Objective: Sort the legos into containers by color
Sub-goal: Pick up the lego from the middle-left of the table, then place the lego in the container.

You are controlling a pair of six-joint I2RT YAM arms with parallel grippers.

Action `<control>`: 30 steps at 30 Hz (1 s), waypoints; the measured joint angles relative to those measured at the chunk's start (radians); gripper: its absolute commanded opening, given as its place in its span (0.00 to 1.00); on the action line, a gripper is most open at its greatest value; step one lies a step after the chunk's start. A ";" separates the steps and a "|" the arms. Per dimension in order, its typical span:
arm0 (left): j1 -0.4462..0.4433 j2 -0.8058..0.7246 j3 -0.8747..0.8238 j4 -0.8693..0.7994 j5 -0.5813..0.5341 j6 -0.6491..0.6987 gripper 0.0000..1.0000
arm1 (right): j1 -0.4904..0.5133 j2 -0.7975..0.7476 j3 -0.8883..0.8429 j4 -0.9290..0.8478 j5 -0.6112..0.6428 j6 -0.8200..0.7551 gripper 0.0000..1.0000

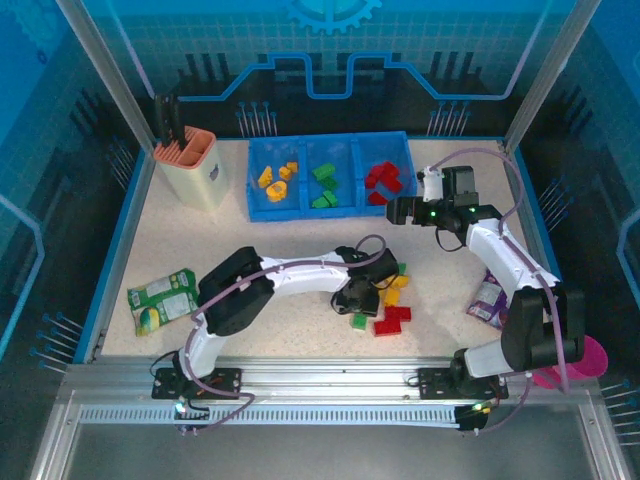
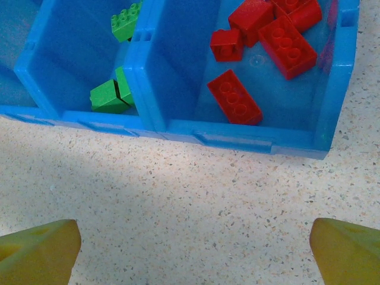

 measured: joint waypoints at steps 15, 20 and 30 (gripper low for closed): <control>0.334 -0.163 0.104 -0.142 -0.184 0.297 0.33 | -0.005 -0.025 -0.006 -0.004 0.027 -0.012 1.00; 0.438 -0.079 0.379 -0.078 -0.287 0.425 0.33 | -0.005 -0.029 -0.022 -0.003 0.036 -0.019 1.00; 0.498 0.373 0.875 0.045 -0.386 0.536 0.34 | -0.005 -0.059 -0.057 0.020 0.078 -0.019 1.00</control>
